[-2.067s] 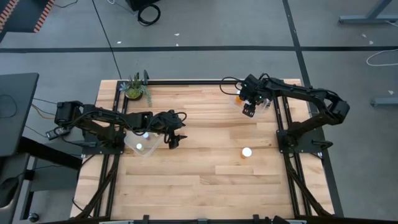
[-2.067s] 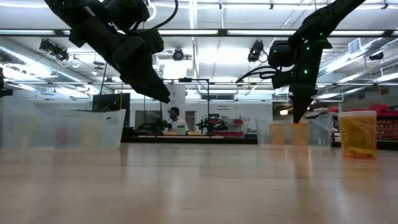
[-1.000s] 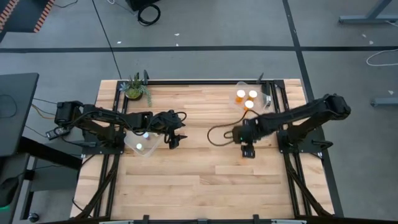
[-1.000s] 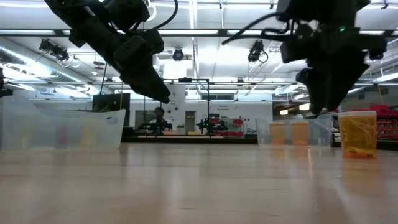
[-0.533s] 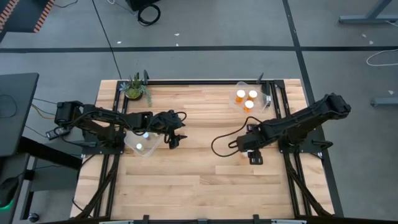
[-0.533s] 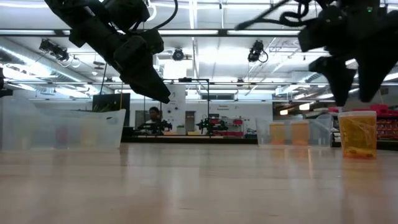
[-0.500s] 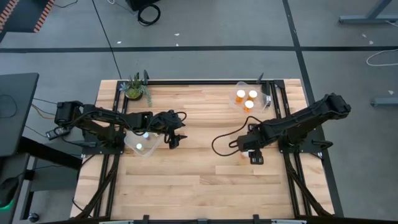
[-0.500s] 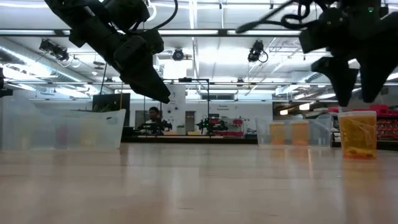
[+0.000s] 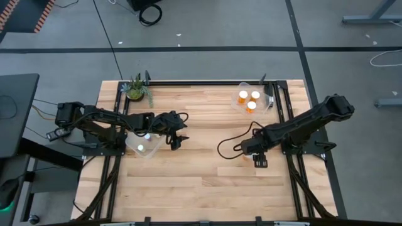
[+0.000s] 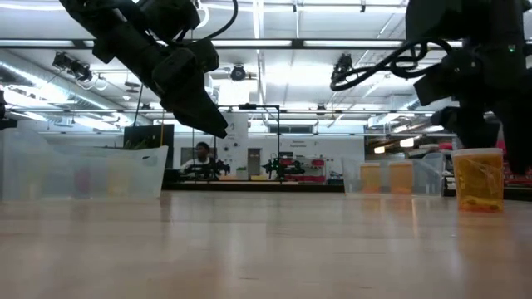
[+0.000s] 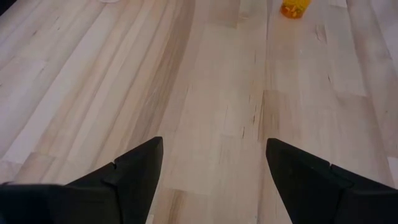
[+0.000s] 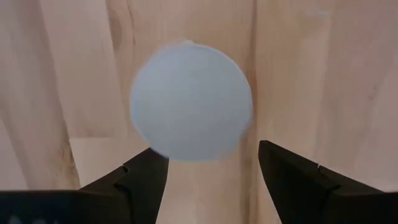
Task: Pick and place medicine bottles into bin by pill shape (circle, oval)
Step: Put the large orange pill bottle into the right transparent bin
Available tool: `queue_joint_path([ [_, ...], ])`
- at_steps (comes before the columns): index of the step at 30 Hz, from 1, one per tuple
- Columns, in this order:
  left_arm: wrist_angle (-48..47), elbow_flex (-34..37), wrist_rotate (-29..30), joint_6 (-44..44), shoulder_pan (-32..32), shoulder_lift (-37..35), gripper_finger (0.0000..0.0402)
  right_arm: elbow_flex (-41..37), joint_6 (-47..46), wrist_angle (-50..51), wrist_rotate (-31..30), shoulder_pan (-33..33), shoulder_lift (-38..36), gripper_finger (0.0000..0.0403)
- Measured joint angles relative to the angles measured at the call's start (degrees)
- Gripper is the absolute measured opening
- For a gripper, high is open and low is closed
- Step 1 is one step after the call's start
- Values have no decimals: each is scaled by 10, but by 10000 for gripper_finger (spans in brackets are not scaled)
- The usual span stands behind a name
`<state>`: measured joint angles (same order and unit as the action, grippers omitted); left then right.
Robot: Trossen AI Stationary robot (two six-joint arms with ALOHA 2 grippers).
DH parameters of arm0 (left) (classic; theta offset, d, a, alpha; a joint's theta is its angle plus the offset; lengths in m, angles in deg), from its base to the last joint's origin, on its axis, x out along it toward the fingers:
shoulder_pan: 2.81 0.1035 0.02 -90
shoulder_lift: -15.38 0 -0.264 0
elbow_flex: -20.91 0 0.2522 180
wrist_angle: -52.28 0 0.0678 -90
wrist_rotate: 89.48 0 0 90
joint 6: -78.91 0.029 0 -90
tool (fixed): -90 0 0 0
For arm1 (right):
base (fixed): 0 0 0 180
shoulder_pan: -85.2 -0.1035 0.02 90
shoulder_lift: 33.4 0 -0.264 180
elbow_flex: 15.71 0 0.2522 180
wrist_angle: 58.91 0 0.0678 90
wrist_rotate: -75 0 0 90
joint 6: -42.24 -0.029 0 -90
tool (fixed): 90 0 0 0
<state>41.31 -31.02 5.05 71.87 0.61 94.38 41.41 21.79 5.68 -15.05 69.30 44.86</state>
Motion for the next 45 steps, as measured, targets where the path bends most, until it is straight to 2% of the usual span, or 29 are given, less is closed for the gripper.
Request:
queue_joint_path([
  [8, 0, 0, 0, -2, 0, 0, 293, -13, -37, -44, 3, -12, 0, 264],
  [13, 0, 0, 0, -3, 0, 0, 293, -13, -23, -109, -18, -38, 0, 276],
  [21, 0, 0, 1, -3, 0, 0, 293, -13, -8, -121, -36, -40, 0, 284],
  [25, 0, 0, 4, -1, 0, 0, 293, -13, 8, -125, -36, -36, 0, 273],
  [30, 3, 0, 4, -1, 0, 0, 293, -13, 24, -125, -51, -15, 0, 229],
  [32, 3, 0, 4, -1, 0, 0, 293, -11, 41, -124, -65, -3, 0, 216],
  [36, 3, 0, 4, -1, 0, 0, 293, 12, 91, -114, -105, 29, 0, 216],
  [41, 3, 0, 4, 1, 0, 0, 293, 84, 152, -50, -192, 78, 0, 242],
  [45, 4, 0, 4, 2, 0, 0, 293, 138, 184, 1, -257, 138, 0, 238],
])
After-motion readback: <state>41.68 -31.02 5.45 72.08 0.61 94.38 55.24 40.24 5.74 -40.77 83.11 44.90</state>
